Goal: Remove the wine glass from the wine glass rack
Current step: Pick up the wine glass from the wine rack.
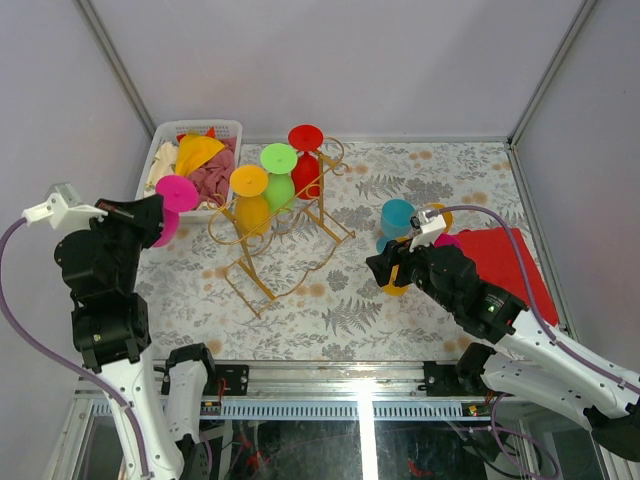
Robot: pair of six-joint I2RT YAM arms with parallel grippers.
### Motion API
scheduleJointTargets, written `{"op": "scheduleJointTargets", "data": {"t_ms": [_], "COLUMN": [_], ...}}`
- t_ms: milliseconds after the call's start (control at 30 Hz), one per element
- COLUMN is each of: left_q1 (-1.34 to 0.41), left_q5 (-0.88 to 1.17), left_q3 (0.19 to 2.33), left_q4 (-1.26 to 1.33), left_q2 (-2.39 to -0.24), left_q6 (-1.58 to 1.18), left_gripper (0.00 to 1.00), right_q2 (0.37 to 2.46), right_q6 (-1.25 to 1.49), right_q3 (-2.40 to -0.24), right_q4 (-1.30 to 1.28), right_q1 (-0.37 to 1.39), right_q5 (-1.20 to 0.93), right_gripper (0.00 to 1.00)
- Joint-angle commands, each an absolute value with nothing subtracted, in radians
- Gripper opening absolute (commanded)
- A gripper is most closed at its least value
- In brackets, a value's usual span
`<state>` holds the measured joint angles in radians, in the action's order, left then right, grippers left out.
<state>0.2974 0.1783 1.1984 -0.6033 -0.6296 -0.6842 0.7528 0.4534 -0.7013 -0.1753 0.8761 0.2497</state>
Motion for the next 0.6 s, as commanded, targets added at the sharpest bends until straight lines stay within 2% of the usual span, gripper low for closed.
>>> {"op": "scheduleJointTargets", "data": {"t_ms": [0,300,567], "left_q1": [0.304,0.292,0.143], "left_q5": [0.036,0.062,0.209], "left_q3": [1.23,1.221,1.153], "left_q4": [-0.766,-0.932,-0.963], "left_q2": [-0.57,-0.492,-0.475], "left_q6": [-0.604,-0.551,-0.497], "left_gripper": [0.0,0.0,0.0], "right_q2": [0.741,0.752,0.727], "right_q6": [0.462,0.487,0.498], "right_q3": [-0.721,-0.723,-0.723], "right_q4": [-0.144,-0.134,-0.131], "right_q1": [0.871,0.871,0.871], "right_q5": [0.271,0.243,0.231], "right_gripper": [0.72,0.71,0.72]}}
